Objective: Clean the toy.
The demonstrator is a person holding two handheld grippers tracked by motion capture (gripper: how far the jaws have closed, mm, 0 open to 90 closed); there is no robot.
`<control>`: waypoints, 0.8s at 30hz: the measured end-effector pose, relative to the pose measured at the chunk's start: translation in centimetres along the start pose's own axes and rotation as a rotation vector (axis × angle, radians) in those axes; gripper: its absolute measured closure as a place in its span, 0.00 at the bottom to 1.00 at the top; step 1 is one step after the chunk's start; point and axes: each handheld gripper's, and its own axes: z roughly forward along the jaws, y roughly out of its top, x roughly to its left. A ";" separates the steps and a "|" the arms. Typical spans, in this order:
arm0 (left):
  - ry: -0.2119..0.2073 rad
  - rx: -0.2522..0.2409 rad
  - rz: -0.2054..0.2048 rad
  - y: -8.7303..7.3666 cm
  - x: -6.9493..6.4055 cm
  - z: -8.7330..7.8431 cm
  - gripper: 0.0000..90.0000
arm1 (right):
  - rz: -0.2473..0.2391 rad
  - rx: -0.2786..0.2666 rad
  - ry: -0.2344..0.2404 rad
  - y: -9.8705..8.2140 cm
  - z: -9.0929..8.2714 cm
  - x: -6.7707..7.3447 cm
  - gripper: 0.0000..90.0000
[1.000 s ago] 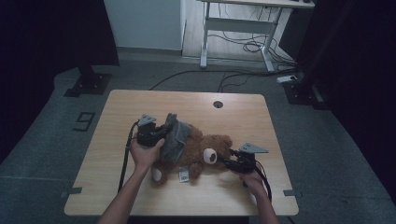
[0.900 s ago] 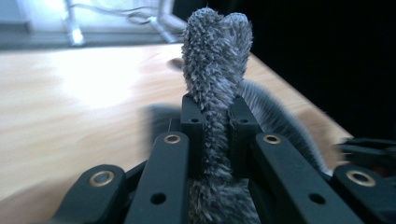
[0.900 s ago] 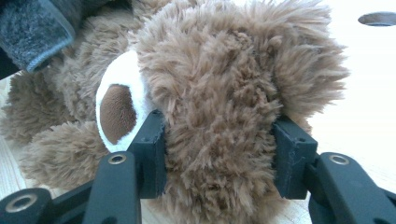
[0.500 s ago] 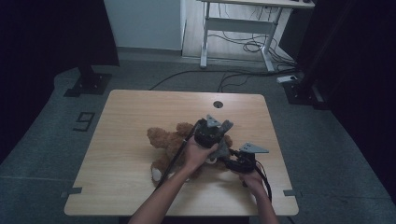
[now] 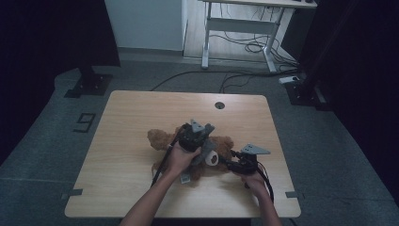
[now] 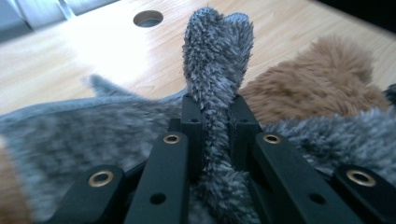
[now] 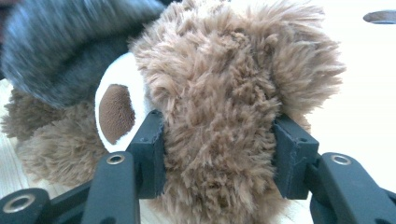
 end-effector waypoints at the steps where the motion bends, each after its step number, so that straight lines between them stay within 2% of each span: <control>1: -0.003 -0.004 -0.007 0.0 0.3 -0.6 0.89 | -0.004 0.000 0.001 0.0 0.0 0.1 0.51; 4: 0.027 -0.025 -0.012 0.0 1.6 -2.4 0.89 | -0.006 0.004 0.002 0.1 0.1 0.1 0.51; 8: 0.054 -0.027 -0.055 -0.6 4.1 -4.1 0.89 | 0.000 0.003 0.003 0.1 0.1 0.0 0.51; 11: 0.102 -0.027 -0.094 -1.4 6.3 -5.6 0.89 | 0.006 0.002 0.000 0.1 0.1 0.0 0.51; 14: 0.164 0.019 -0.121 -2.7 8.7 -6.6 0.88 | 0.012 0.000 0.001 0.0 0.1 0.0 0.51; 17: 0.160 0.049 -0.184 -4.1 10.8 -7.1 0.88 | 0.017 -0.001 0.001 0.0 0.1 -0.1 0.51; 20: 0.159 0.048 -0.199 -4.4 11.1 -7.1 0.88 | 0.018 -0.001 0.000 0.1 0.1 0.0 0.51; 22: 0.158 0.044 -0.178 -4.0 10.6 -6.8 0.89 | 0.020 -0.001 -0.002 0.1 0.1 0.0 0.51; 24: 0.126 0.040 -0.144 -3.1 9.6 -6.3 0.89 | 0.020 -0.003 -0.006 0.0 0.2 0.0 0.51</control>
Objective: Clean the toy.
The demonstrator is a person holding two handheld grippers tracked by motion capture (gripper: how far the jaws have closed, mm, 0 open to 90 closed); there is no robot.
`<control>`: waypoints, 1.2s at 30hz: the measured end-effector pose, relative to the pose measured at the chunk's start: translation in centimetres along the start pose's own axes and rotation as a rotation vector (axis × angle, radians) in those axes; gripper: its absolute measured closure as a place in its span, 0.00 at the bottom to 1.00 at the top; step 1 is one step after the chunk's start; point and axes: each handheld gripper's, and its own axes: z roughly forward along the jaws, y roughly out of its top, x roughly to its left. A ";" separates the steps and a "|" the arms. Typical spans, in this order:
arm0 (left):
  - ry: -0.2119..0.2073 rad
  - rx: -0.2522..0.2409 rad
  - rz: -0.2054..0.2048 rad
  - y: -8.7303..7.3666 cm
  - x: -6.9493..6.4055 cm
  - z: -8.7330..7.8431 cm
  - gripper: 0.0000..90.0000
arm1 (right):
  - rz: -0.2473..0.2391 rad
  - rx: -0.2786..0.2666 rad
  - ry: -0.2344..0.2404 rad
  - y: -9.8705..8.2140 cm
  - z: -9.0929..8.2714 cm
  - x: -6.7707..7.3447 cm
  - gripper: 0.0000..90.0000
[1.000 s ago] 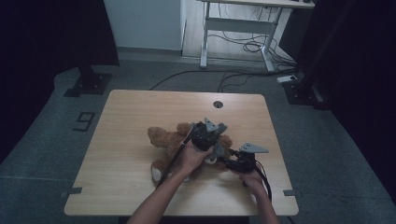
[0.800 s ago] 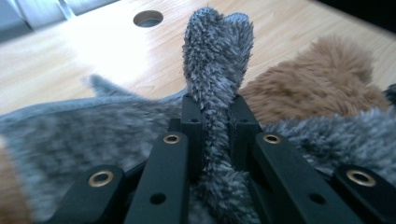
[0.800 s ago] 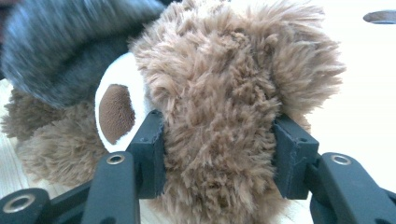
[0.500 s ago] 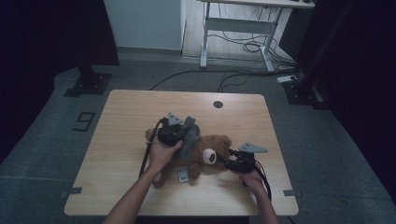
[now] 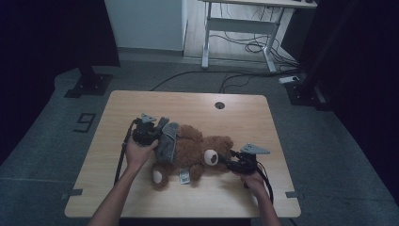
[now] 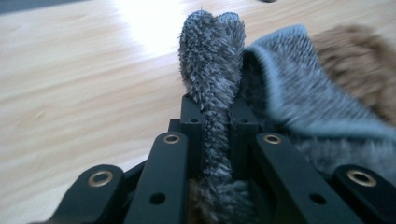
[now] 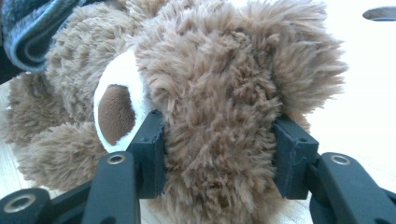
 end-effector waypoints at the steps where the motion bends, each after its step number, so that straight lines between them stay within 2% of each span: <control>1: -0.015 0.000 0.013 0.4 -0.7 0.3 0.89 | -0.001 0.000 -0.002 0.0 0.0 0.0 0.51; 2: -0.030 0.006 0.038 0.9 -1.6 0.8 0.89 | -0.005 0.000 -0.004 0.0 0.0 0.1 0.51; 5: -0.069 0.011 0.070 1.9 -3.6 2.0 0.89 | -0.013 0.001 -0.009 0.0 0.0 0.2 0.51; 11: -0.157 0.020 0.109 3.5 -7.6 3.7 0.89 | -0.004 -0.001 -0.003 0.0 0.0 0.0 0.51; 12: -0.151 0.030 0.122 3.6 -8.0 3.8 0.89 | -0.005 0.000 -0.004 0.0 0.0 0.1 0.51; 14: -0.109 0.062 0.155 3.6 -8.6 4.2 0.88 | -0.007 0.002 -0.006 0.0 0.0 0.1 0.51; 16: -0.110 0.083 0.141 3.5 -8.1 4.2 0.88 | -0.011 0.001 -0.006 0.0 0.0 0.1 0.51; 18: -0.112 0.098 0.115 3.2 -7.1 4.0 0.88 | -0.019 0.002 -0.006 0.0 0.0 0.2 0.51; 22: -0.095 0.096 0.064 2.3 -4.4 3.0 0.88 | -0.032 0.004 -0.005 0.0 0.0 0.3 0.51; 24: -0.071 0.099 0.052 1.8 -3.0 2.2 0.88 | -0.032 0.004 -0.004 0.0 -0.1 0.3 0.51; 28: -0.036 0.094 0.020 0.0 -0.3 0.6 0.88 | -0.028 0.004 -0.003 0.0 -0.1 0.2 0.51; 31: -0.035 0.096 -0.010 -1.4 1.2 0.0 0.88 | -0.026 0.003 -0.006 0.0 -0.1 0.3 0.51; 33: -0.037 0.092 -0.038 -2.3 2.1 -0.2 0.88 | -0.026 0.001 -0.010 0.0 -0.1 0.3 0.51; 36: -0.008 0.083 -0.042 -2.9 3.0 -0.8 0.88 | -0.025 0.003 -0.013 0.0 -0.1 0.3 0.51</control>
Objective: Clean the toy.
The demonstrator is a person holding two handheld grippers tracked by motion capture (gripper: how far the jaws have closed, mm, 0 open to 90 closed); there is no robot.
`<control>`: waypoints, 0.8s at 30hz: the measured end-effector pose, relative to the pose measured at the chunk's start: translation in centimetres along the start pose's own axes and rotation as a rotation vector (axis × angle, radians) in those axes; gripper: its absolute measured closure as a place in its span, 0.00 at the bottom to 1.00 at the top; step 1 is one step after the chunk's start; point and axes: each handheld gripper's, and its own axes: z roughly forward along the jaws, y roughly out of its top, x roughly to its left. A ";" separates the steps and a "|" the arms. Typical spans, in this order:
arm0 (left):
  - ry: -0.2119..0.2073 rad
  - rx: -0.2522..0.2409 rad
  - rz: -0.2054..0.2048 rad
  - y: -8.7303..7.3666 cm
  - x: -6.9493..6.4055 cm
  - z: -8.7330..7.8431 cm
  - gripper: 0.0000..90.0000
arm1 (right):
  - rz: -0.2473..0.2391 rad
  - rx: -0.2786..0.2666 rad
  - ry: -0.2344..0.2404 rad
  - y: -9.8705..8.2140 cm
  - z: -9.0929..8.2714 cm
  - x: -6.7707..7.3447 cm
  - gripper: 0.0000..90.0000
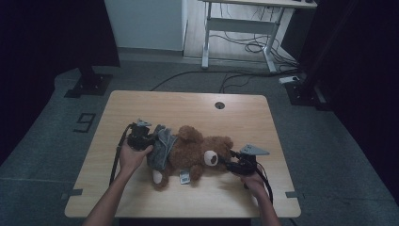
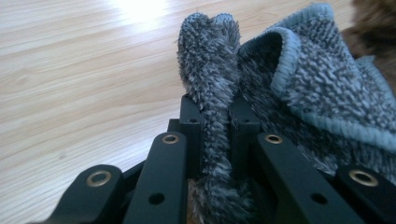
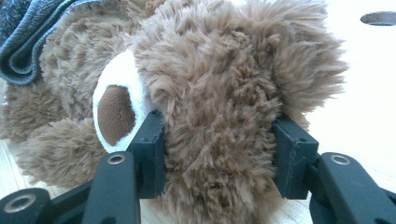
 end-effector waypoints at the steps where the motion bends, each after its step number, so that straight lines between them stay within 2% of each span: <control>1: 0.007 -0.004 -0.006 0.0 0.2 -0.2 0.88 | 0.001 0.000 0.000 0.0 0.0 0.0 0.51; 4: 0.012 -0.030 -0.022 0.2 0.6 -1.1 0.88 | 0.005 -0.001 0.002 0.0 0.0 -0.1 0.51; 7: -0.004 -0.071 -0.012 1.3 -0.2 -2.0 0.88 | -0.001 -0.002 0.000 0.0 0.0 -0.1 0.51; 9: -0.026 -0.091 0.012 2.3 -1.6 -2.3 0.88 | -0.001 -0.002 -0.001 0.0 0.0 0.0 0.51; 11: -0.058 -0.107 0.048 3.5 -3.6 -2.2 0.88 | -0.002 0.000 -0.001 0.0 0.0 0.0 0.51; 14: -0.089 -0.105 0.096 5.1 -6.3 -1.3 0.88 | -0.001 -0.003 -0.002 0.0 0.0 -0.1 0.51; 17: -0.107 -0.076 0.107 6.2 -7.8 0.2 0.88 | -0.002 0.000 -0.002 0.0 0.0 0.0 0.50; 19: -0.119 -0.044 0.090 6.5 -8.1 1.6 0.87 | -0.003 -0.004 -0.002 0.0 -0.1 0.0 0.50; 22: -0.140 0.004 0.066 6.0 -8.0 3.2 0.87 | -0.003 -0.006 0.003 0.0 -0.1 -0.1 0.50; 24: -0.145 -0.003 0.060 5.5 -7.9 3.4 0.87 | -0.011 -0.008 0.005 0.0 -0.1 -0.1 0.49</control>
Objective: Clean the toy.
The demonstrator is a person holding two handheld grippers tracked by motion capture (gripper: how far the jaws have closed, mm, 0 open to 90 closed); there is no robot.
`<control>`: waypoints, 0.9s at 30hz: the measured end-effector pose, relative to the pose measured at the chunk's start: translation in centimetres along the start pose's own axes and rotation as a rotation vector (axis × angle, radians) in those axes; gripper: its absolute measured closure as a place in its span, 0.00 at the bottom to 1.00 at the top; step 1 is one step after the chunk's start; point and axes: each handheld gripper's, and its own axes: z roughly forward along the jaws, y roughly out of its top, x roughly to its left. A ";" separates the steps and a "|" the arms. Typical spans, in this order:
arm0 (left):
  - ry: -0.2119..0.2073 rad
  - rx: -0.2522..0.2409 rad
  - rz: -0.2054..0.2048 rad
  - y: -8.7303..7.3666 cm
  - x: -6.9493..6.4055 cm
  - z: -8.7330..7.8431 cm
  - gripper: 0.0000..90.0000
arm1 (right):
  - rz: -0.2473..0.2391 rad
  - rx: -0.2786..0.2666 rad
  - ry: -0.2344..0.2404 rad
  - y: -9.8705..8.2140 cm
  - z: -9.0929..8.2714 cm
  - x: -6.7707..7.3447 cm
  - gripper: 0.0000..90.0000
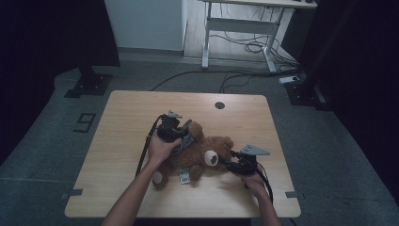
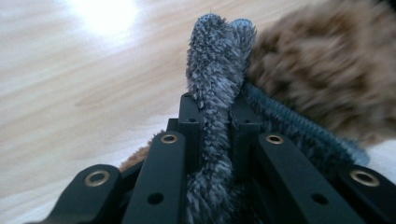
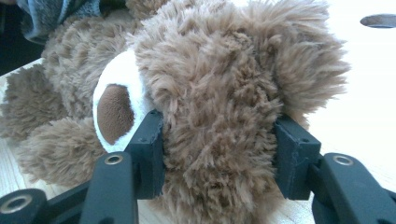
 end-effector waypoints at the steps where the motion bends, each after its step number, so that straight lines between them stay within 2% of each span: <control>1: -0.006 -0.007 -0.007 -0.3 0.1 -0.1 0.87 | -0.001 0.002 0.001 0.0 0.0 0.0 0.49; 3: -0.008 -0.018 -0.002 -0.8 0.0 -0.4 0.87 | -0.008 0.003 0.003 0.0 -0.1 0.1 0.45; 5: -0.003 -0.031 0.012 -1.4 -0.4 -0.8 0.88 | -0.022 0.006 -0.003 0.2 -0.3 0.4 0.36; 8: -0.003 -0.056 0.029 -2.5 -0.9 -1.2 0.88 | 0.000 0.048 -0.018 0.7 -0.7 0.5 0.16; 9: -0.006 -0.067 0.033 -2.8 -1.0 -1.4 0.88 | 0.004 0.053 -0.024 0.9 -0.8 0.6 0.13; 13: -0.025 -0.103 0.042 -4.2 -1.3 -2.1 0.88 | 0.042 0.002 -0.043 2.2 -1.3 0.8 0.07; 15: -0.046 -0.124 0.037 -5.1 -1.6 -2.6 0.88 | 0.038 0.006 -0.048 2.8 -1.0 1.1 0.04; 17: -0.054 -0.137 0.046 -5.8 -1.8 -2.9 0.88 | 0.027 0.039 -0.035 3.2 -0.1 1.5 0.00; 20: -0.083 -0.156 0.049 -6.9 -2.1 -3.6 0.88 | 0.030 0.075 0.015 3.2 1.3 2.0 0.00; 21: -0.090 -0.159 0.047 -7.1 -2.2 -3.7 0.88 | 0.014 0.094 0.025 3.1 1.8 2.3 0.00; 24: -0.111 -0.169 0.047 -7.8 -2.3 -4.1 0.88 | -0.011 0.118 0.010 2.7 2.3 2.9 0.00; 27: -0.120 -0.188 0.042 -8.1 -2.4 -4.2 0.88 | -0.011 0.118 0.007 2.5 2.0 3.0 0.14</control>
